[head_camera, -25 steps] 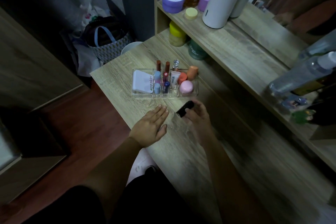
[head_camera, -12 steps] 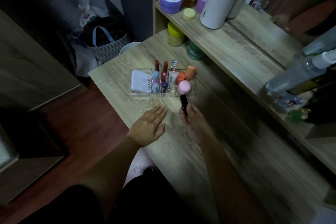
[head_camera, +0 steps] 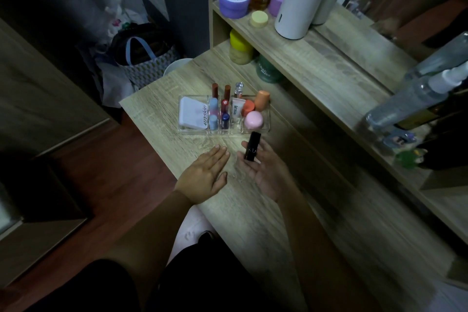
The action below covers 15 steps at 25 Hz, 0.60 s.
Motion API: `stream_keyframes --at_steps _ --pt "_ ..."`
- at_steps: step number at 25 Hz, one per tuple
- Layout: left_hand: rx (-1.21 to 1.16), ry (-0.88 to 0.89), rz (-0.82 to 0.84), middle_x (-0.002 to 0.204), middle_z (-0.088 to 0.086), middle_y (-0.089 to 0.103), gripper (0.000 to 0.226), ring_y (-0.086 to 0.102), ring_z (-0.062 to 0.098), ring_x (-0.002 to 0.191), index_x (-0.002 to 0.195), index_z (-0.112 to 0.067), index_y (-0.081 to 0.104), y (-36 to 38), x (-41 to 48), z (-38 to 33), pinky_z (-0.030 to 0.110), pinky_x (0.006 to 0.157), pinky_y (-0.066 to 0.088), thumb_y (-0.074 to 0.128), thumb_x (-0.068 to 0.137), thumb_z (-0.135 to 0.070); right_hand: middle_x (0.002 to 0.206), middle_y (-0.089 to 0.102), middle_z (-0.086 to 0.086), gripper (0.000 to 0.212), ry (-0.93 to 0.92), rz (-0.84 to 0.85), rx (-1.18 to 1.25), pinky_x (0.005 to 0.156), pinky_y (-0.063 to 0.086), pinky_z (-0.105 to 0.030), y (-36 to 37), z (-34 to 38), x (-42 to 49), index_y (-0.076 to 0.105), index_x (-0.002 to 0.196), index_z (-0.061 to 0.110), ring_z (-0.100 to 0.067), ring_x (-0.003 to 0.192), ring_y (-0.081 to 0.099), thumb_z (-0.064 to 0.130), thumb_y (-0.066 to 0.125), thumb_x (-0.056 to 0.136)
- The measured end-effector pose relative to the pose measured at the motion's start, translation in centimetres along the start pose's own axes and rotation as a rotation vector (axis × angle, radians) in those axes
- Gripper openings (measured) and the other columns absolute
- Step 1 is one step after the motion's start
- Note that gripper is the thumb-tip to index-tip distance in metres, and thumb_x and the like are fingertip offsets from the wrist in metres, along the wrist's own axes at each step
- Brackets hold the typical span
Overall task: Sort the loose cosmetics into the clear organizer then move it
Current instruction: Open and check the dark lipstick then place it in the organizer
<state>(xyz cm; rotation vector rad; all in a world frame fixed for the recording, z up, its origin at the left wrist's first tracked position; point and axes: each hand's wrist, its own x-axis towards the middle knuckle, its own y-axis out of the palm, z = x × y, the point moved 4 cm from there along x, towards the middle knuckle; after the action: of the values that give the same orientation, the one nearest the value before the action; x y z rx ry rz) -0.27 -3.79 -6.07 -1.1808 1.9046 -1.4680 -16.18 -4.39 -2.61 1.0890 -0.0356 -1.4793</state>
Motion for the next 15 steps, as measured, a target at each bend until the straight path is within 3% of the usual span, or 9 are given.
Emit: stream_keyframes --at_steps 5,8,13,15 --pt "-0.001 -0.005 -0.005 0.132 0.019 0.059 0.050 0.051 0.035 0.127 0.127 0.001 0.056 -0.1 -0.1 0.0 0.049 0.104 0.044 0.045 0.089 -0.030 0.114 0.061 -0.001 0.030 -0.180 -0.014 -0.259 0.085 0.055 -0.029 0.2 0.9 0.6 0.042 0.129 0.012 -0.022 0.105 0.063 0.012 0.039 0.099" --pt "0.016 0.005 -0.015 0.131 0.018 0.059 0.051 0.052 0.034 0.126 0.127 0.001 0.056 -0.1 0.0 -0.1 0.048 0.103 0.043 0.045 0.089 -0.031 0.113 0.061 0.005 0.028 -0.220 0.003 -0.360 0.087 0.049 -0.026 0.6 1.4 1.0 0.046 0.125 0.016 -0.012 0.109 0.057 0.010 0.035 0.100" --pt "0.000 0.029 -0.026 0.131 0.019 0.059 0.050 0.052 0.035 0.126 0.126 0.002 0.056 0.1 0.1 -0.7 0.049 0.104 0.044 0.046 0.089 -0.030 0.116 0.059 -0.009 0.038 -0.158 0.006 -0.023 0.087 0.050 -0.029 1.3 2.0 1.8 0.036 0.137 0.009 -0.019 0.104 0.059 0.009 0.034 0.099" --pt "0.002 0.038 -0.025 0.131 0.019 0.059 0.050 0.052 0.035 0.126 0.127 0.002 0.056 0.1 0.2 -0.6 0.049 0.104 0.044 0.046 0.089 -0.030 0.120 0.058 -0.010 0.039 -0.199 0.042 -0.070 0.086 0.053 -0.027 1.8 2.5 2.1 0.036 0.138 0.009 -0.019 0.107 0.060 0.014 0.036 0.100"
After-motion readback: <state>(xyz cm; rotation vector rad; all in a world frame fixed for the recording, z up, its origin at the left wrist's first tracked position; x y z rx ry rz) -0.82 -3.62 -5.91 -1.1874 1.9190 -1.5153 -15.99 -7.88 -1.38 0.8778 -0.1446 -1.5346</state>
